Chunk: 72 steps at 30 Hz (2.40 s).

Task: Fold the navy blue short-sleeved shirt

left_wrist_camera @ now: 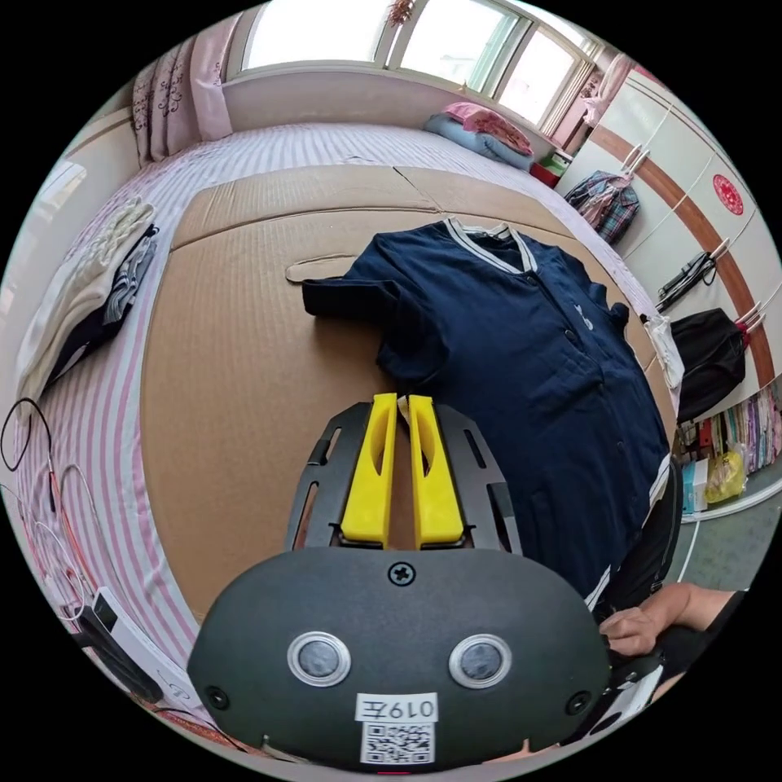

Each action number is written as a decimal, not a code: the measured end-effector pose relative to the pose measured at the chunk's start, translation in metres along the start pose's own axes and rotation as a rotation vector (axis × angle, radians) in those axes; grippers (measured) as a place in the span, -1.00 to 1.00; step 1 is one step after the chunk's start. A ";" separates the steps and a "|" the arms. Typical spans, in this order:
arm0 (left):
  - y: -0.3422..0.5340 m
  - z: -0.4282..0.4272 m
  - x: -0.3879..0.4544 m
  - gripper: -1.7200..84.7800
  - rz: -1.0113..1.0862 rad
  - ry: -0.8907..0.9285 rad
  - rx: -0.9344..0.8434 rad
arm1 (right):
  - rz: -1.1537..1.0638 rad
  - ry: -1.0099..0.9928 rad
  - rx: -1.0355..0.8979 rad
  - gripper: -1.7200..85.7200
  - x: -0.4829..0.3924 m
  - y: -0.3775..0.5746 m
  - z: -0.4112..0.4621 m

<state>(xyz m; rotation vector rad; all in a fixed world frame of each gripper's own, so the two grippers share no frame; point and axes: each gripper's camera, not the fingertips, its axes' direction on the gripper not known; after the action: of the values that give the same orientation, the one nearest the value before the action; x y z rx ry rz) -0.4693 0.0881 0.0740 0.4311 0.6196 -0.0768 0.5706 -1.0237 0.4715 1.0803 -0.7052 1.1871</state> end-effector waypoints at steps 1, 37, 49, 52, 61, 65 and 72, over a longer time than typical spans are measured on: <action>0.001 0.000 0.001 -0.92 0.002 -0.002 0.000 | -0.005 0.023 0.003 -0.97 -0.004 0.002 0.001; 0.120 -0.049 0.073 -0.90 -0.092 0.046 0.031 | 0.119 -0.100 0.044 -0.88 -0.039 0.038 -0.069; 0.126 -0.061 0.076 -0.91 -0.077 0.009 0.015 | 0.024 0.013 0.062 -0.89 -0.120 0.004 -0.134; 0.127 -0.066 0.064 -0.89 -0.133 0.056 0.038 | 0.033 0.017 0.076 -0.87 -0.138 -0.006 -0.158; 0.098 -0.056 0.046 -0.85 -0.212 0.107 0.096 | 0.069 -0.046 0.095 -0.87 -0.192 -0.052 -0.236; 0.096 -0.059 0.054 -0.90 -0.157 0.051 0.075 | 0.074 -0.081 0.112 -0.88 -0.222 -0.080 -0.282; 0.092 -0.070 0.069 -0.93 -0.094 -0.086 0.069 | 0.003 -0.058 0.163 -0.86 -0.284 -0.121 -0.373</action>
<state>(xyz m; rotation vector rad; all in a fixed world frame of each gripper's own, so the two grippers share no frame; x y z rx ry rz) -0.4335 0.2052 0.0170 0.4629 0.5537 -0.2062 0.5750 -0.7843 0.0505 1.2541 -0.6629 1.2360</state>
